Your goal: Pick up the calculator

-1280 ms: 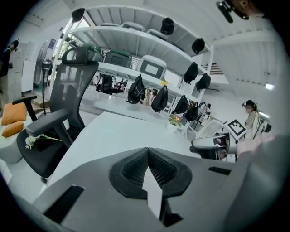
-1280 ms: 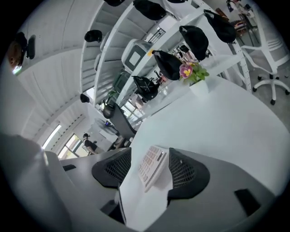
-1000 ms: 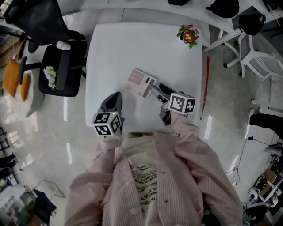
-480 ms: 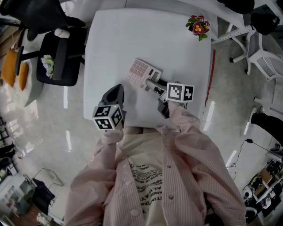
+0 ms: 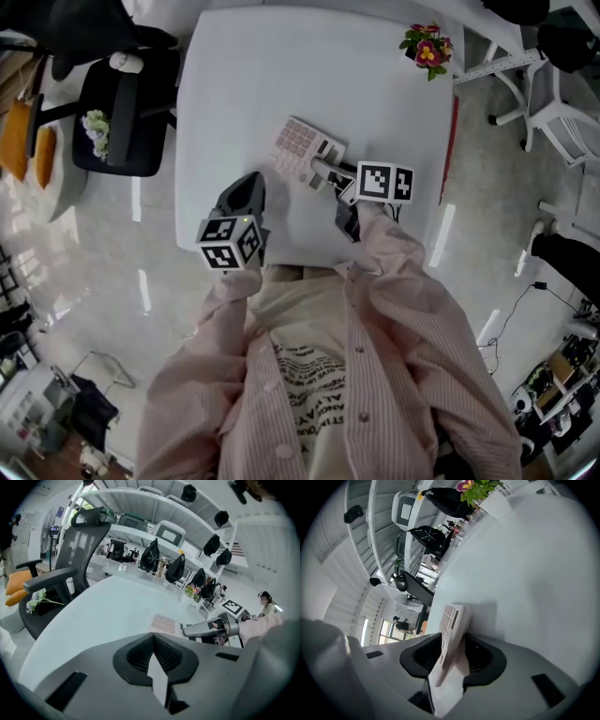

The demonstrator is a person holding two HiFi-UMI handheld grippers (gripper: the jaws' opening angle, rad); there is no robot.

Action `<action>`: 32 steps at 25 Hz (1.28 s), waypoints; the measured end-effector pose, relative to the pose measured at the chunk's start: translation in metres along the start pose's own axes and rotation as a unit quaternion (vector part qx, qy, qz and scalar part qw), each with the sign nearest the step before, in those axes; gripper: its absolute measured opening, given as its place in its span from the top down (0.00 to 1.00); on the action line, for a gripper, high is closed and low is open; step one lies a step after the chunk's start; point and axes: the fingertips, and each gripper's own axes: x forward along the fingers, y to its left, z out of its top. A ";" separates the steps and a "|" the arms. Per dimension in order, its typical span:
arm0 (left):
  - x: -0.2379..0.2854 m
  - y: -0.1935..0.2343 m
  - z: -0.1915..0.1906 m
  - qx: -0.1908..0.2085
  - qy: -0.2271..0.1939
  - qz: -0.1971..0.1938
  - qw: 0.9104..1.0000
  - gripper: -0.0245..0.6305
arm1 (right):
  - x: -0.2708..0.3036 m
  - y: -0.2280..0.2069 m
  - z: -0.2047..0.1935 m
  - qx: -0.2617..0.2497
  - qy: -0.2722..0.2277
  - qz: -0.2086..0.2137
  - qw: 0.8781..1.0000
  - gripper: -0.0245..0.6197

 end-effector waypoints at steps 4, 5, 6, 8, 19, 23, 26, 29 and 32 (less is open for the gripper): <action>0.001 0.003 0.001 0.003 0.005 -0.004 1.000 0.96 | 0.000 -0.004 0.000 0.000 0.002 -0.015 1.000 0.78; 0.001 0.003 0.001 0.003 0.006 -0.005 1.000 0.96 | 0.000 -0.004 0.000 0.000 0.002 -0.017 1.000 0.78; 0.002 0.004 0.001 0.004 0.007 -0.007 1.000 0.96 | 0.000 -0.004 0.000 -0.001 0.001 -0.017 1.000 0.78; 0.002 0.005 0.001 0.005 0.010 -0.008 1.000 0.96 | 0.000 -0.003 0.000 0.003 -0.001 -0.014 1.000 0.78; 0.005 0.006 0.005 0.018 0.017 -0.021 0.999 0.96 | -0.003 -0.006 0.001 0.077 -0.044 0.008 0.996 0.83; 0.004 0.006 0.008 0.025 0.015 -0.026 0.999 0.96 | -0.004 -0.006 0.000 0.098 -0.059 0.014 0.993 0.83; 0.002 0.006 0.010 0.029 0.013 -0.030 0.999 0.96 | -0.007 -0.003 0.001 0.116 -0.075 0.023 0.990 0.83; -0.004 0.004 0.015 0.033 0.006 -0.034 0.999 0.96 | -0.014 0.005 0.001 0.120 -0.086 0.032 0.989 0.83; -0.011 -0.002 0.019 0.039 -0.002 -0.040 0.998 0.96 | -0.025 0.014 0.001 0.116 -0.097 0.036 0.988 0.83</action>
